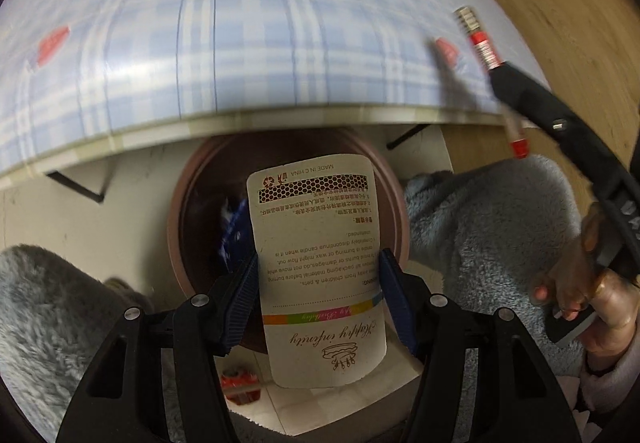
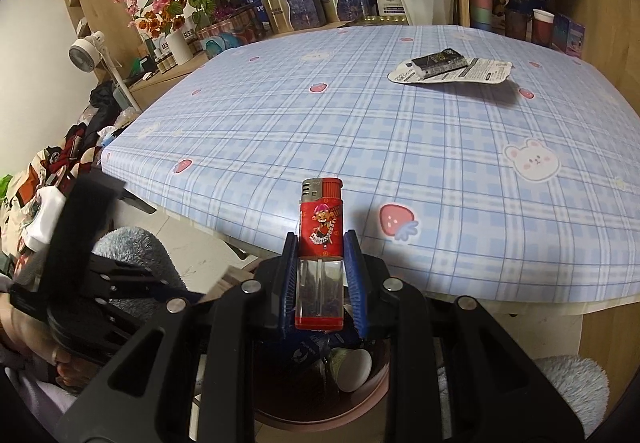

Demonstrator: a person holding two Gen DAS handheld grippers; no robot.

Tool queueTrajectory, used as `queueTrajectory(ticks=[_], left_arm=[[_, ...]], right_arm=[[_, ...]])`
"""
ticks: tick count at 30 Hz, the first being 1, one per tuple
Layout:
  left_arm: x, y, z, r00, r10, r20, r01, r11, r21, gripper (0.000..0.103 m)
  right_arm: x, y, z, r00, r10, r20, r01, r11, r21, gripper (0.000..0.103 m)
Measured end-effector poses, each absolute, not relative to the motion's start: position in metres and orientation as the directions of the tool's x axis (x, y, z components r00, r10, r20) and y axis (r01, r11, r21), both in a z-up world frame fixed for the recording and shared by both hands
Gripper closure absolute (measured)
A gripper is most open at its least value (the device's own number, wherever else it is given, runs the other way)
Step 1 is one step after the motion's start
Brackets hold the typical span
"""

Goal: Collect trash
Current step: 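Carry the paper card to the bin and open the left gripper while the right gripper carries the lighter there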

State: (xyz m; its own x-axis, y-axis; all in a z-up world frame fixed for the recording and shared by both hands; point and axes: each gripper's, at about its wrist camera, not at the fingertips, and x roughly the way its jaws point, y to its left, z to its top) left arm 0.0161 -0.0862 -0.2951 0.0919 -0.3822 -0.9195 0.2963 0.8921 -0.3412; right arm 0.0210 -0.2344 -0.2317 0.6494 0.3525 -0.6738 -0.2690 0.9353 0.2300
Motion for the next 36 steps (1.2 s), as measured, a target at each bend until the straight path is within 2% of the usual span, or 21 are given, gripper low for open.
queueTrajectory(ticks=[9, 17, 29, 36], left_arm=[[0.023, -0.074, -0.312, 0.054, -0.427, -0.903, 0.237, 0.883, -0.404, 0.036], [0.025, -0.063, -0.305, 0.092, -0.457, -0.884, 0.203, 0.878, -0.433, 0.027], [0.018, -0.027, -0.246, 0.468, -0.405, -0.786, 0.131, 0.911, -0.391, 0.027], [0.021, -0.012, -0.239, 0.551, -0.324, -0.769, 0.066, 0.935, -0.347, 0.027]], right_arm=[[0.02, -0.235, -0.235, 0.642, 0.357, -0.678, -0.262, 0.934, 0.244, 0.077], [0.018, -0.223, -0.237, 0.629, 0.356, -0.691, -0.292, 0.932, 0.214, 0.077], [0.02, -0.21, -0.243, 0.592, 0.378, -0.712, -0.343, 0.918, 0.202, 0.077], [0.022, -0.193, -0.256, 0.527, 0.385, -0.758, -0.397, 0.9, 0.181, 0.077]])
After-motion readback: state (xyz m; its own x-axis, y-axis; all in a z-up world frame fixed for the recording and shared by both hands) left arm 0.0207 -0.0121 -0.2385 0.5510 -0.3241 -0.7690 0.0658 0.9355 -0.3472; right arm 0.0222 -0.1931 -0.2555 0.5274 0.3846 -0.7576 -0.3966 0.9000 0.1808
